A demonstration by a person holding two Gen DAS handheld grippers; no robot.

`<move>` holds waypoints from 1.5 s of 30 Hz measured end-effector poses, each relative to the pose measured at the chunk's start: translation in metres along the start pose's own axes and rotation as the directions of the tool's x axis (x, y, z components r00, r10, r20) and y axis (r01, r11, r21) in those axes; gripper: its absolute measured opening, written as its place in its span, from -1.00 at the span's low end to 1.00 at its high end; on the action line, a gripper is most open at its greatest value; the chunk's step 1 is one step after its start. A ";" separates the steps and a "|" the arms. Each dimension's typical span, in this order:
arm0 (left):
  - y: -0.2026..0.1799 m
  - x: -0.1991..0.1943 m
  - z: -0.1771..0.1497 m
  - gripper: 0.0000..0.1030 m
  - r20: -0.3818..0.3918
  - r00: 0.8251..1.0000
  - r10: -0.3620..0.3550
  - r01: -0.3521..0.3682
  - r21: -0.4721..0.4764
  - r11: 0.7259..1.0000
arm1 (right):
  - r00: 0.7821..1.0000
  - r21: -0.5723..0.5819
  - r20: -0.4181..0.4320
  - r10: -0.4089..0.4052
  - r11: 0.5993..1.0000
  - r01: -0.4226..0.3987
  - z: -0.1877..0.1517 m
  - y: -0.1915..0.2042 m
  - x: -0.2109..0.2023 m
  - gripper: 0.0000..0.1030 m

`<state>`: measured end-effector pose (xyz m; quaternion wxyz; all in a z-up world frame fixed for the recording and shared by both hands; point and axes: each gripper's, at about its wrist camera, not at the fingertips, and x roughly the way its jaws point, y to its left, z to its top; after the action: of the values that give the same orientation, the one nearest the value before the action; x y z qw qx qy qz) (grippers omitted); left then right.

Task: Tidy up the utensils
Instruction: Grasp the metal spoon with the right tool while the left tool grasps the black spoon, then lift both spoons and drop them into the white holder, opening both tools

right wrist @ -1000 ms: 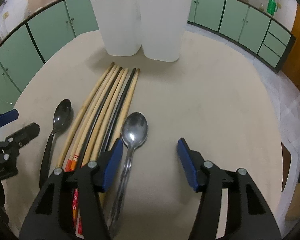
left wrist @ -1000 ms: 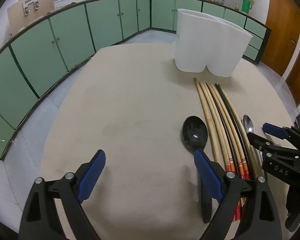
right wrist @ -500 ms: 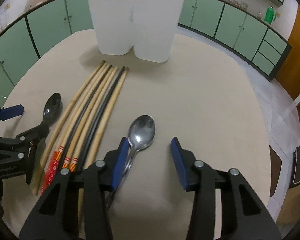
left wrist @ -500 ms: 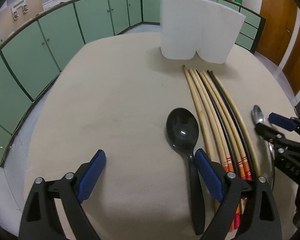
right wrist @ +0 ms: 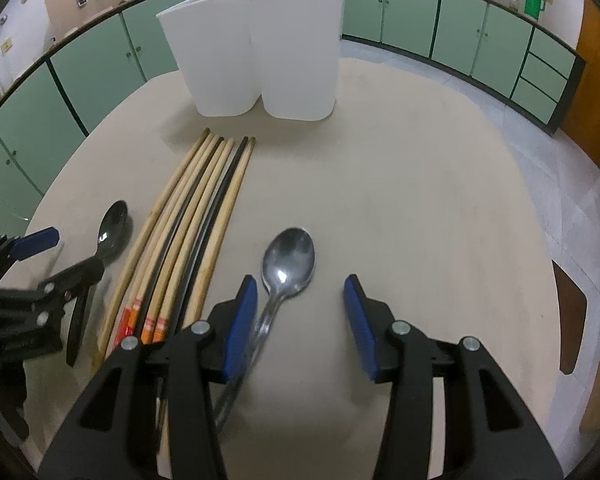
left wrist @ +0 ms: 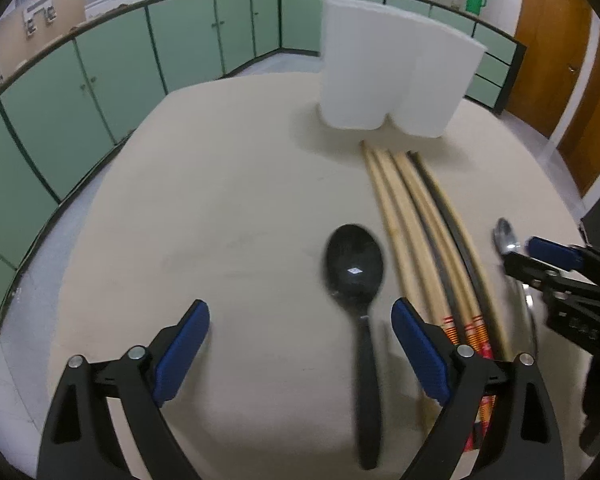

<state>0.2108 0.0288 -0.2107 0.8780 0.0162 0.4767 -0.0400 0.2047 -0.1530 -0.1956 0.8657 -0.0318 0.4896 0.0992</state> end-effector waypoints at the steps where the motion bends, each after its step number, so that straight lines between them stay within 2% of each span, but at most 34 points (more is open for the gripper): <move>1: -0.003 0.000 0.002 0.77 0.001 1.000 -0.001 0.001 0.005 1.000 | 1.000 0.000 0.000 -0.004 1.000 0.004 0.002 0.002 0.001 -0.11; 4: -0.008 0.005 0.007 0.77 0.000 1.000 0.001 -0.001 0.008 1.000 | 0.999 -0.016 0.010 -0.037 0.999 0.037 0.006 0.006 0.007 -0.17; 7: -0.010 0.014 0.014 0.77 -0.007 1.000 0.011 -0.011 0.003 1.000 | 0.999 -0.008 0.018 -0.032 0.999 0.032 0.007 0.007 0.008 -0.43; 17: -0.008 0.034 0.029 0.68 -0.032 0.999 0.021 -0.022 -0.015 1.000 | 1.000 -0.011 0.026 -0.012 1.000 0.012 0.004 0.001 0.005 -0.44; 20: -0.011 0.032 0.029 0.56 -0.029 1.000 0.013 -0.013 0.001 1.000 | 0.999 -0.020 0.028 -0.018 1.000 0.019 0.004 0.002 0.006 -0.44; 23: -0.012 0.031 0.030 0.30 -0.023 1.000 0.000 0.000 0.003 1.000 | 0.999 -0.022 0.024 -0.021 1.000 0.022 0.004 0.003 0.005 -0.44; 25: -0.014 0.029 0.032 -0.12 -0.016 1.000 -0.013 0.013 0.010 1.000 | 1.000 -0.020 0.021 -0.016 1.000 0.016 0.005 0.002 0.004 -0.44; 27: -0.014 0.028 0.033 -0.32 -0.010 1.000 -0.026 0.026 0.013 1.000 | 1.000 -0.018 0.020 -0.009 1.000 0.010 0.005 0.001 0.003 -0.45; 30: -0.011 0.026 0.033 -0.32 0.000 0.997 -0.073 0.073 -0.009 0.997 | 0.999 -0.002 0.044 0.002 1.000 -0.002 0.005 -0.003 -0.002 -0.45; 33: -0.006 0.014 0.029 -0.33 0.056 0.993 -0.101 0.102 -0.025 0.994 | 0.994 -0.007 0.111 -0.001 1.000 0.002 0.004 -0.006 -0.015 -0.45; 35: -0.001 0.004 0.026 -0.33 0.115 0.987 -0.109 0.113 -0.028 0.993 | 0.987 -0.011 0.160 0.005 1.000 -0.004 0.004 -0.009 -0.026 -0.45; 38: 0.000 -0.017 0.023 -0.33 0.230 0.968 -0.098 0.104 -0.015 0.994 | 0.973 -0.005 0.229 0.028 1.000 -0.027 0.008 -0.014 -0.043 -0.45; 41: 0.001 -0.035 0.030 -0.33 0.342 0.936 -0.082 0.090 -0.007 0.996 | 0.955 -0.004 0.294 0.048 0.999 -0.049 0.012 -0.020 -0.061 -0.45; 45: -0.004 -0.054 0.045 -0.33 0.435 0.897 -0.080 0.095 -0.014 0.995 | 0.929 -0.003 0.365 0.065 0.998 -0.069 0.022 -0.025 -0.085 -0.45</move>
<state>0.2190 0.0250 -0.1412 0.9595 -0.0300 0.2703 -0.0736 0.1855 -0.1860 -0.1128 0.9378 0.0082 0.3217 0.1305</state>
